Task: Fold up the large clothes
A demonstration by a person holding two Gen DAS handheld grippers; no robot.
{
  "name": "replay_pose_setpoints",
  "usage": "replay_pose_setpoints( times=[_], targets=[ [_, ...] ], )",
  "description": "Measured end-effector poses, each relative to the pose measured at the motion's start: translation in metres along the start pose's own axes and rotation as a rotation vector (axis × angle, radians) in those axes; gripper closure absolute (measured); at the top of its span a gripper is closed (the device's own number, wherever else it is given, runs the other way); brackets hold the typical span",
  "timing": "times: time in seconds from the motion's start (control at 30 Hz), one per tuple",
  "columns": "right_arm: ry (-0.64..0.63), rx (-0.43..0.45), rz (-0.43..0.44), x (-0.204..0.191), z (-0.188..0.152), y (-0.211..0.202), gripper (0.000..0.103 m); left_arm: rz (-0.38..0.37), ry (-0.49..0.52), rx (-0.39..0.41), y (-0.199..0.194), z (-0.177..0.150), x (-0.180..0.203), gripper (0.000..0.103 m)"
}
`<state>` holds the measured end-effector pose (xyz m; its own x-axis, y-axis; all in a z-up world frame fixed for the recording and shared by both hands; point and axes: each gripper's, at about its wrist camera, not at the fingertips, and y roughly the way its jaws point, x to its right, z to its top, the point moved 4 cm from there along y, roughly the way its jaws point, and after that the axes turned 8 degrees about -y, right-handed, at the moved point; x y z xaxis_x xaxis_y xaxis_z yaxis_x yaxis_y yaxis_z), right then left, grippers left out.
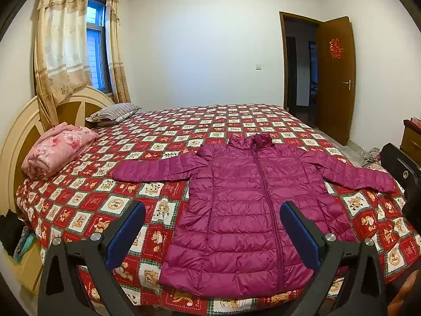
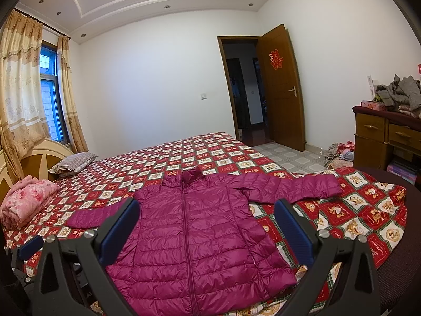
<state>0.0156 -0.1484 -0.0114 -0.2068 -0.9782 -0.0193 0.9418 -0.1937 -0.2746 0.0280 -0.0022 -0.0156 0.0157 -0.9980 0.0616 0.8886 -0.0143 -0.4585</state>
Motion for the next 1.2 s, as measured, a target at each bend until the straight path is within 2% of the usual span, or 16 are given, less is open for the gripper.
replay_pose_setpoints(
  times=[1.2],
  targets=[
    [0.007, 0.006, -0.005, 0.0024, 0.0004, -0.0029, 0.000, -0.003, 0.000, 0.004, -0.0008, -0.0003, -0.0015, 0.001]
  ],
)
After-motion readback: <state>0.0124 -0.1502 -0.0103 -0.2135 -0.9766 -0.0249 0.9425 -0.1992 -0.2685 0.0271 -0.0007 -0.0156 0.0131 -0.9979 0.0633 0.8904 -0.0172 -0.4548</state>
